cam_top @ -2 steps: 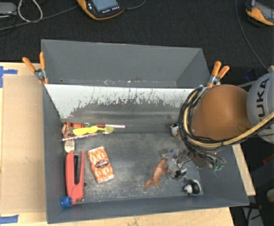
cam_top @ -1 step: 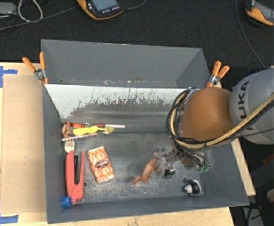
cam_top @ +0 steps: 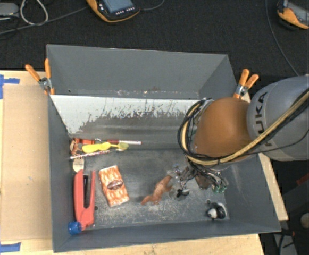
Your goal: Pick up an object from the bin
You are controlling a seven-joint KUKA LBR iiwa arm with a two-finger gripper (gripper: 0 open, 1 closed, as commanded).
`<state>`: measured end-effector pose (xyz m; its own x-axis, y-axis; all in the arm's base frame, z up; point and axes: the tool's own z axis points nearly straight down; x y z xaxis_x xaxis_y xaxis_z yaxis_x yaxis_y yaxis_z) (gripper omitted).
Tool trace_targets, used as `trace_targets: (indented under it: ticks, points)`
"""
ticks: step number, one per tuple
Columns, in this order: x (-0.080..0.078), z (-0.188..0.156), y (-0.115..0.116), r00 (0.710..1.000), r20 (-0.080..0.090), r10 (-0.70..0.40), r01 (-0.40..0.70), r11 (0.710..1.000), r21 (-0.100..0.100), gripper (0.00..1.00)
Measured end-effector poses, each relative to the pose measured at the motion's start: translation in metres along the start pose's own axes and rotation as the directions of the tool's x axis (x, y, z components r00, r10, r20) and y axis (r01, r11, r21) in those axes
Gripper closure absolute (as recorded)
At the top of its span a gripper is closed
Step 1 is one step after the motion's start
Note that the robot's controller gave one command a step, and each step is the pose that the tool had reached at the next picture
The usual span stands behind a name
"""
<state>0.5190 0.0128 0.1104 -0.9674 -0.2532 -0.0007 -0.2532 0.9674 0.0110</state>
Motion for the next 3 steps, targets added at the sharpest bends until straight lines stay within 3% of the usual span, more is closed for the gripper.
trace_targets:
  ticks: [1,2,3]
  points:
    - [-0.001,-0.064,0.003,1.000,-0.005,0.022,-0.022,1.000,-0.001,1.00]
    - [-0.014,-0.084,0.000,1.000,0.009,0.013,-0.013,1.000,0.003,1.00]
    - [0.003,-0.076,0.010,0.999,-0.012,0.032,-0.032,0.999,-0.003,1.00]
